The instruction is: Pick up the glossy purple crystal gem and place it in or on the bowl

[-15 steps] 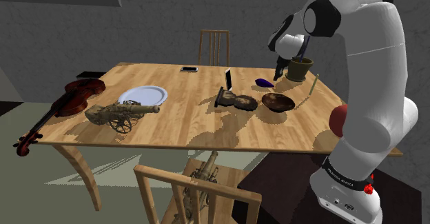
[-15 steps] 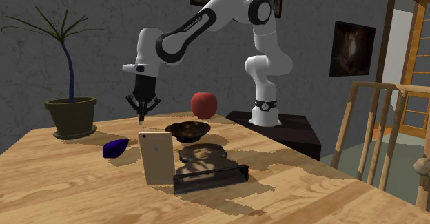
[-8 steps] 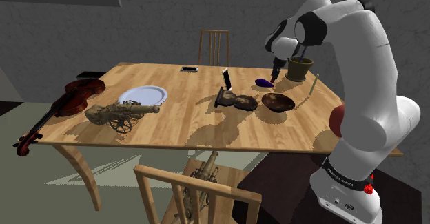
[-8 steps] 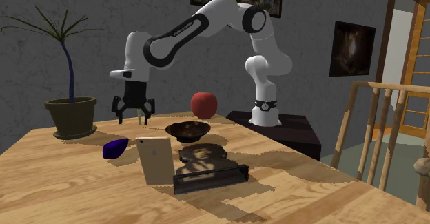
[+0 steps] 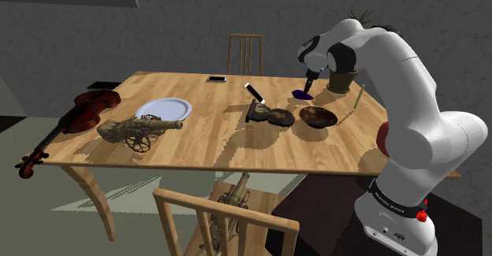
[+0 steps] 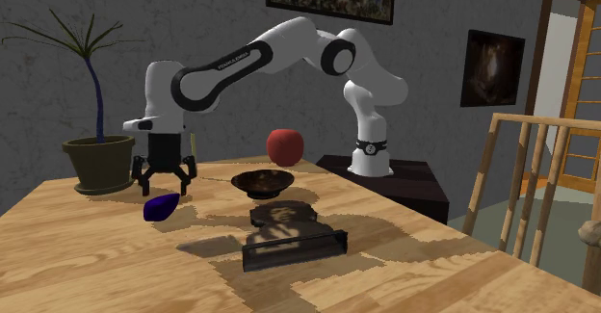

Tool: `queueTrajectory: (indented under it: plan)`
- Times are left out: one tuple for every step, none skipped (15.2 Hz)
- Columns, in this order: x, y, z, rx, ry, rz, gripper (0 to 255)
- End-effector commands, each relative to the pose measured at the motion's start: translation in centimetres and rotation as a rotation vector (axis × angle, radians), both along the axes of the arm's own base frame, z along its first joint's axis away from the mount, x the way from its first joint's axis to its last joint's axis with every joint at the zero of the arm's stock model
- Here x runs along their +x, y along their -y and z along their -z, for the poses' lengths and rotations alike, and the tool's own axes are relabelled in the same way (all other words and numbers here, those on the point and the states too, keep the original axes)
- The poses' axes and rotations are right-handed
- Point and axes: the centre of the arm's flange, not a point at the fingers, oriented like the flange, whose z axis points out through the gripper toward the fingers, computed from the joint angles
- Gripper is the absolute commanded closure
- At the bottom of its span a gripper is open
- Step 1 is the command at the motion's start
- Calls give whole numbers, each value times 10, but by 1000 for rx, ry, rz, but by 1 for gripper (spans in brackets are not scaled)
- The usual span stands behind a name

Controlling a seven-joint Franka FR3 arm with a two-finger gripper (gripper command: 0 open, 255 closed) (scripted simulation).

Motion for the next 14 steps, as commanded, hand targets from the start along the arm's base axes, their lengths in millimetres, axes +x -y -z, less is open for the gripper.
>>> queueTrajectory:
  plan:
    - [3,0,10,2,0,2,0]
    - [3,0,15,2,0,2,0]
    - [4,0,20,2,0,2,0]
    - [6,0,28,2,0,2,0]
    - [6,0,28,2,0,2,0]
    - [6,0,28,2,0,2,0]
    - [6,0,28,2,0,2,0]
    - [6,0,28,2,0,2,0]
    - [6,0,28,2,0,2,0]
    - [6,0,28,2,0,2,0]
    - [6,0,28,2,0,2,0]
    - [6,0,28,2,0,2,0]
    - [6,0,28,2,0,2,255]
    - [6,0,28,2,0,2,255]
